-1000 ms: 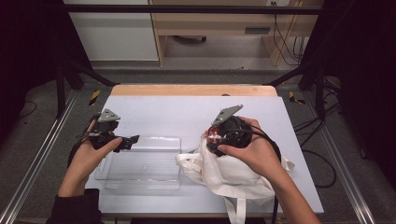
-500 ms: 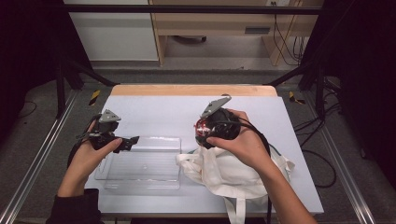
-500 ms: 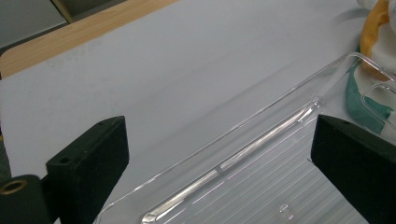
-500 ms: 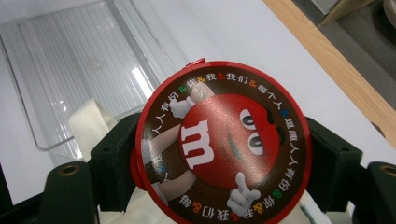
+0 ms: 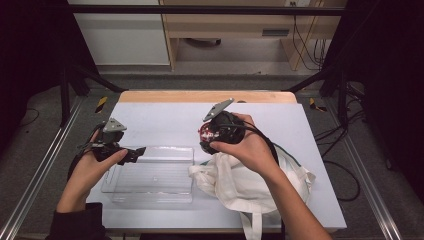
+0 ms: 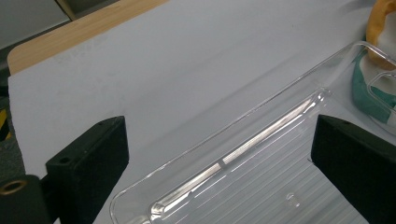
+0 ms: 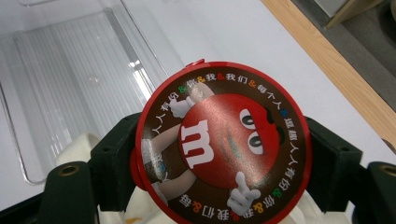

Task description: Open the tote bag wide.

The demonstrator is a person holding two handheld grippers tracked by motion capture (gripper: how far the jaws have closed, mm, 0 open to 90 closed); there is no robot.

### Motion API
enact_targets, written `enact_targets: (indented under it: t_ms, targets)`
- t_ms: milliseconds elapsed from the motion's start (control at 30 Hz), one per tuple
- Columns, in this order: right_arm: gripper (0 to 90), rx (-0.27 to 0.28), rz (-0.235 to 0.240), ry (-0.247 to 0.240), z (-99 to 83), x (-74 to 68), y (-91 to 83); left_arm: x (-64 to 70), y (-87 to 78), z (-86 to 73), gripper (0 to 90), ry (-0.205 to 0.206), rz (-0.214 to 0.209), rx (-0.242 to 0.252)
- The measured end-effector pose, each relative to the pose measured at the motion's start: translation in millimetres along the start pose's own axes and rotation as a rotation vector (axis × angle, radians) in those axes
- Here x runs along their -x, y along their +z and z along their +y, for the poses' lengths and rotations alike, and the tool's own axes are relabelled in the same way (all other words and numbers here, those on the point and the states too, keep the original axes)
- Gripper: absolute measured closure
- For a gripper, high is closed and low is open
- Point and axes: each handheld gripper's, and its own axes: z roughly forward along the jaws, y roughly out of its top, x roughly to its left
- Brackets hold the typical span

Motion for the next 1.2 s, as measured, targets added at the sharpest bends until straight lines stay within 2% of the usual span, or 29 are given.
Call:
enact_targets:
  t_ms: [233,433,733,900,1100,1200]
  targets:
    - [24.5,0.008,0.014,-0.037,9.3,-5.2,10.1,-1.5,-1.6,-1.7,4.3,-0.003,0.001,-0.004]
    - [24.5,0.032,0.053,-0.05,14.9,-8.5,16.9,-2.0,-2.9,-1.3,4.3,-0.005,0.001,0.006]
    - [24.5,0.034,0.09,-0.057,18.7,-16.4,30.1,-4.1,-2.5,-3.3,4.3,-0.019,0.005,0.0]
    - [24.5,0.027,0.103,-0.072,20.2,-23.0,37.1,-4.2,-2.6,-3.2,4.3,-0.014,0.004,-0.004]
    - [24.5,0.036,0.122,-0.061,21.4,-26.0,43.3,-6.0,-4.2,-3.4,4.3,-0.005,0.004,-0.011]
    - [24.5,0.036,0.124,-0.067,22.3,-27.7,45.1,-6.5,-4.0,-4.1,4.3,-0.016,0.003,-0.007]
